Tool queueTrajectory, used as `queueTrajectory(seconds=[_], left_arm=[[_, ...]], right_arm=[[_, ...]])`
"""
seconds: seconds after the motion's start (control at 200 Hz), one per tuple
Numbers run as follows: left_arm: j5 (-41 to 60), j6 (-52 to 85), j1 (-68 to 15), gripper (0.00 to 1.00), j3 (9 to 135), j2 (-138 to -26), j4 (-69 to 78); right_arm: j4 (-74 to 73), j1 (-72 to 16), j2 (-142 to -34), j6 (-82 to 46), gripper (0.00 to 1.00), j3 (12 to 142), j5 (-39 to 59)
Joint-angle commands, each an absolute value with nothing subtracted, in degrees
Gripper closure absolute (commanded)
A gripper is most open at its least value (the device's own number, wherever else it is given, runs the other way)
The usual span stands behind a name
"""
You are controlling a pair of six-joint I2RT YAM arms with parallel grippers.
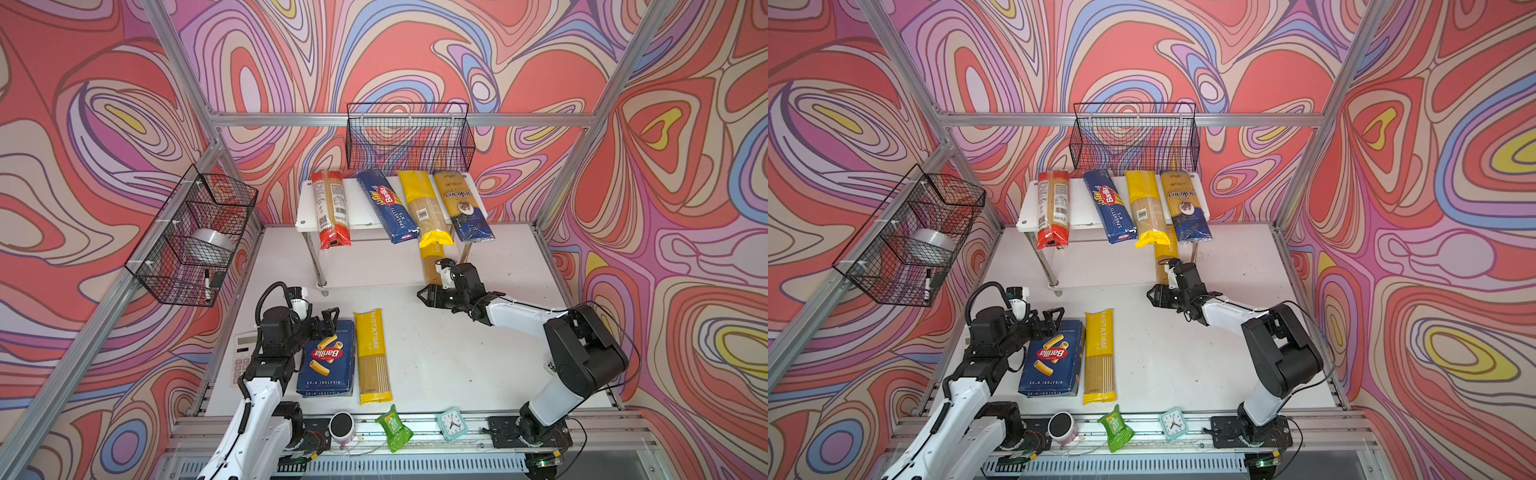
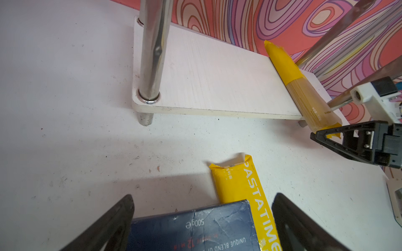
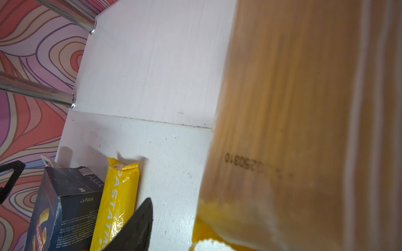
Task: Place and organize the pasta boxes and bags onto the shelf
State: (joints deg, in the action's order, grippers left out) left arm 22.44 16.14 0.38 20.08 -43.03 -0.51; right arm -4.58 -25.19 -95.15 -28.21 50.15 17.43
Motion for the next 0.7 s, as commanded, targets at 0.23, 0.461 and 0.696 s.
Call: queueTrajectory(seconds=[0.23,0.461,0.696], left_arm=[[21.9,16.3,0.5,0.00,19.3,-42.2,-0.9],[21.2,16.5,0.5,0.00,19.0,-41.0,-1.5],[19.4,17.3,0.5,0.00,17.7,-36.8,-2.8]], right_arm=[[-2.3,-25.0,-90.3,-27.9,0.36,48.8,15.5],[-1.5,-25.0,-82.6,-28.2,0.36,44.0,16.8],[4.8,-28.5,-77.6,-26.6,0.35,43.3,17.7]])
